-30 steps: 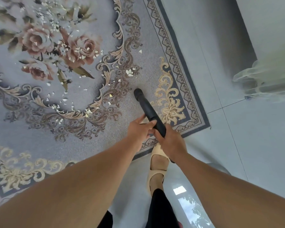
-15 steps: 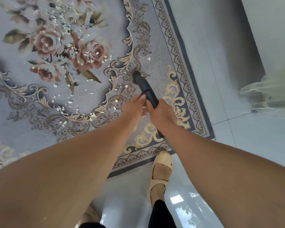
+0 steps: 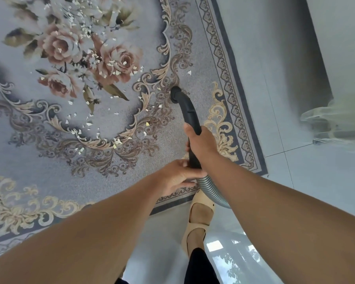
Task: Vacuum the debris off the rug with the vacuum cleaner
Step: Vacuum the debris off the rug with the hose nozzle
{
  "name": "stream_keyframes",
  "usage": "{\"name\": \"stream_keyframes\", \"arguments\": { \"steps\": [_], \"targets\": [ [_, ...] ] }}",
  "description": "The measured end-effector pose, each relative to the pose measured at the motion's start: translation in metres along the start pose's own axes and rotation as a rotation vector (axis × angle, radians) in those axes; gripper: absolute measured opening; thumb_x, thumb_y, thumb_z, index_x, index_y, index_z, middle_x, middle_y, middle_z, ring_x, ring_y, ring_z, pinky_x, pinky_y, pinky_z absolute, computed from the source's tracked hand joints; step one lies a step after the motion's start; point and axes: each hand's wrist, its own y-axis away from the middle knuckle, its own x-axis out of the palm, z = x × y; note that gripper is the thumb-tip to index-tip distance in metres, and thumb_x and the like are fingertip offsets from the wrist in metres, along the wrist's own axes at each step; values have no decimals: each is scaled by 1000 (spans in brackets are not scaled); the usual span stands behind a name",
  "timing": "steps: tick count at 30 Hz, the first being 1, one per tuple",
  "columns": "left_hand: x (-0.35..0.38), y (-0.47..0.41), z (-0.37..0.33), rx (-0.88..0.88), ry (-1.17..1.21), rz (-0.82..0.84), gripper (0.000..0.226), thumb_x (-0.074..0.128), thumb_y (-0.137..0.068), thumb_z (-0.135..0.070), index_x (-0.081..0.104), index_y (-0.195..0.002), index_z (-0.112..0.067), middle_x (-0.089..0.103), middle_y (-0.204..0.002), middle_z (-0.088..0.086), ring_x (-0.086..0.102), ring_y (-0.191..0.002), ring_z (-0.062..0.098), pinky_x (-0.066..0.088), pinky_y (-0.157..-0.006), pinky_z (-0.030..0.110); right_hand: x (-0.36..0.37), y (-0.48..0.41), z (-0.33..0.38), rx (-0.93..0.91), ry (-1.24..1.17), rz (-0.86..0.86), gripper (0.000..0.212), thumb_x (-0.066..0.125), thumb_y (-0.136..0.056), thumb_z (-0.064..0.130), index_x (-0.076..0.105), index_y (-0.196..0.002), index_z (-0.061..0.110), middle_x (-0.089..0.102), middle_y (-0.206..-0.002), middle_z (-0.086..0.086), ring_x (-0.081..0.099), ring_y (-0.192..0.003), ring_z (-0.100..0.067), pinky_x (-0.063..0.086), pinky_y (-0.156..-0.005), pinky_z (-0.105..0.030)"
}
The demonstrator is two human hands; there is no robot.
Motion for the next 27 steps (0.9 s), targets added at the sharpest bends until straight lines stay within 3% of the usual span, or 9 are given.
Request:
{"name": "stream_keyframes", "arguments": {
  "steps": [3,6,14,18,22,25,27],
  "targets": [
    [-1,-3,-15,58,7,-99,28,69,-86,-7,61,-113,-5,71,-104,4,67,-95,13,53,-92,28,5,-11,20,-4,6,-20,43,50,-89,59,53,-106,20,67,-78,-2,70,-75,-23,58,-78,-45],
    [-2,-5,-27,68,-2,-80,25,67,-86,-2,61,-111,-2,71,-97,3,68,-86,10,56,-77,23,3,-14,28,-27,61,-24,43,49,-88,61,52,-105,22,69,-82,-3,69,-75,-23,57,-79,-46],
    [12,-1,6,-44,-192,-28,33,72,-84,-11,62,-116,-9,72,-104,6,68,-101,19,51,-97,35,-4,18,-19,-64,290,3,44,44,-87,67,48,-102,27,65,-83,-1,66,-74,-22,56,-73,-44],
    [8,-2,2,7,-110,-89,36,70,-86,-17,60,-120,-10,72,-109,5,69,-97,15,49,-95,34,0,2,-4,-80,221,-1,46,44,-87,67,50,-103,25,67,-85,-3,67,-75,-24,57,-75,-47],
    [-8,-3,-20,21,-3,-95,40,64,-89,-7,57,-128,-7,69,-116,12,67,-106,22,48,-100,38,3,-16,21,-134,232,6,48,40,-89,67,48,-108,23,67,-89,-4,67,-79,-25,56,-78,-48],
    [-18,-2,-32,38,85,-242,39,53,-96,-3,50,-135,-3,65,-121,14,67,-105,27,51,-96,40,0,-14,20,-130,289,50,48,39,-92,64,46,-112,20,66,-92,-6,65,-81,-27,55,-78,-46],
    [-21,-5,-41,80,189,-418,35,46,-101,-18,51,-132,-2,67,-117,15,66,-104,27,52,-94,40,-4,-3,5,-104,356,81,46,38,-95,60,44,-114,19,64,-93,-7,63,-81,-27,52,-73,-41]
  ]
}}
